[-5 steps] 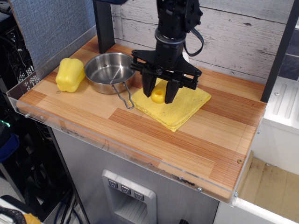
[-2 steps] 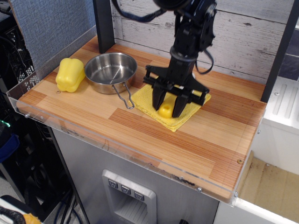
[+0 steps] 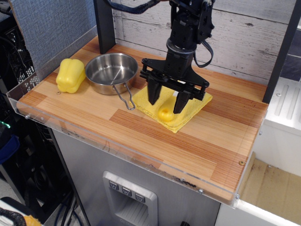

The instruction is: Place the knife on top of the towel

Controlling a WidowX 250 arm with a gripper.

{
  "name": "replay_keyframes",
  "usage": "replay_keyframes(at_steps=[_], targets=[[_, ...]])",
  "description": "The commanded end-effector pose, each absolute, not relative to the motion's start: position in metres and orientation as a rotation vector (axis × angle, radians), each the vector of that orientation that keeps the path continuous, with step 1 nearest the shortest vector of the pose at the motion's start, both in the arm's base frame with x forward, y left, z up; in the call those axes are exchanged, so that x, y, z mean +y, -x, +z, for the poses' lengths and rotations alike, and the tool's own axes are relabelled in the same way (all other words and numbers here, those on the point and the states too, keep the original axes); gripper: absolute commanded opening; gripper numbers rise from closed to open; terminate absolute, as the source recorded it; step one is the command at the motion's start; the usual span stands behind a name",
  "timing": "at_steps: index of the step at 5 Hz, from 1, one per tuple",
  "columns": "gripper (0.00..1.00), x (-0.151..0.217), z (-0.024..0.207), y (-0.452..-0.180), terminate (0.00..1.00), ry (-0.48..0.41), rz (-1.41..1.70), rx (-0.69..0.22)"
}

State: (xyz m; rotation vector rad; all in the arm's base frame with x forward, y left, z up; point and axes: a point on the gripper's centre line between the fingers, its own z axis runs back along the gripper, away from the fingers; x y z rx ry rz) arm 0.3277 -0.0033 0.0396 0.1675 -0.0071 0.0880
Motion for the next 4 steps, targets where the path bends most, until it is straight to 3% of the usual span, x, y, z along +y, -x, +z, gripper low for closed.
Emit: replay_keyframes(at_steps=[1,3,4], targets=[[1.0,0.015,0.078,-0.334,0.0,-0.143,0.119,-0.116],[1.0,0.038,0.118,-0.34,0.0,-0.035,0.128,-0.137],[1.0,0.046,0.121,-0.343,0.0,-0.03,0.092,-0.124]])
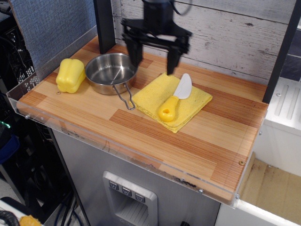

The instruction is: Place the knife on top of the towel

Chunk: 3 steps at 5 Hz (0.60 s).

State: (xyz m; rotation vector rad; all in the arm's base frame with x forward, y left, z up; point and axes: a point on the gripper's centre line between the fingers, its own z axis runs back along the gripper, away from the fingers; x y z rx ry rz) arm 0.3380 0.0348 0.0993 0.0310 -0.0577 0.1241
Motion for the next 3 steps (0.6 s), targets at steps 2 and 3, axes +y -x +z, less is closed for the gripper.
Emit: replay_keyframes(at_steps=[2,3], targets=[[1.0,0.0459,0.1213,-0.3426,0.0,-0.03,0.092,-0.124],[1.0,0.0459,0.1213,-0.3426,1.0,-0.03,0.092,-0.124]])
